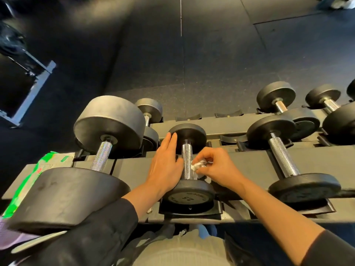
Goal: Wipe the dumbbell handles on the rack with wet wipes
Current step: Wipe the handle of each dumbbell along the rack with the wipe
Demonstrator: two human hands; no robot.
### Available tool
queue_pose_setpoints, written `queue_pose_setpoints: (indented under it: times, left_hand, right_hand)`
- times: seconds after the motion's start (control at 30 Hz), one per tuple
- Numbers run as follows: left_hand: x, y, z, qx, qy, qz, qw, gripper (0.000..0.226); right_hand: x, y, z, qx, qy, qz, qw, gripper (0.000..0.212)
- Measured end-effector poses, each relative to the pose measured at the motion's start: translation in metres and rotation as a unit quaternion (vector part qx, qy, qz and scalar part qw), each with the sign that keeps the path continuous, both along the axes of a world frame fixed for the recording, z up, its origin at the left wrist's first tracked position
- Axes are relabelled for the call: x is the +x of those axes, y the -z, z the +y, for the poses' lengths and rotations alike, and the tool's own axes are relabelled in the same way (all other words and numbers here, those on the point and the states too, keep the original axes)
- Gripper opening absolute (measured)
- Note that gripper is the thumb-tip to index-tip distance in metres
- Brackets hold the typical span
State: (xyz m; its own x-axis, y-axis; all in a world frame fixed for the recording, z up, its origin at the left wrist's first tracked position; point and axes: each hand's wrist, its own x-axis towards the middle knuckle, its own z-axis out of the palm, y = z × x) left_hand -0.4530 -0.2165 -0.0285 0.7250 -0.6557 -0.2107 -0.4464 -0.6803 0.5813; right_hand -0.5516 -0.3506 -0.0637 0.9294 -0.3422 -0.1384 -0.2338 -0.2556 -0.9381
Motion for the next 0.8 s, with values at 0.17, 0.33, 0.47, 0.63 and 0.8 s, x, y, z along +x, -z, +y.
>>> queue_pose_setpoints:
  times: [0.17, 0.33, 0.47, 0.63, 0.8]
  left_hand:
    - [0.0, -0.001, 0.0, 0.001, 0.009, -0.002, 1.0, 0.065]
    - [0.008, -0.009, 0.003, 0.022, 0.054, 0.014, 0.998, 0.071]
    - [0.041, -0.026, 0.0, 0.052, 0.09, -0.023, 0.994, 0.059]
    - [0.087, -0.039, 0.002, 0.083, 0.217, -0.015, 0.973, 0.059]
    - [0.108, -0.031, 0.016, 0.115, 0.354, -0.047, 0.927, 0.074]
  right_hand:
    - [-0.01, -0.014, 0.002, 0.014, -0.058, 0.027, 0.998, 0.016]
    - [0.007, -0.028, -0.002, -0.031, 0.085, 0.014, 0.996, 0.021]
    - [0.03, -0.032, 0.002, -0.078, 0.091, 0.007, 0.993, 0.018]
    - [0.041, -0.03, 0.025, -0.151, 0.074, 0.054, 0.984, 0.012]
    - [0.03, -0.036, 0.038, -0.095, 0.057, 0.09, 0.99, 0.018]
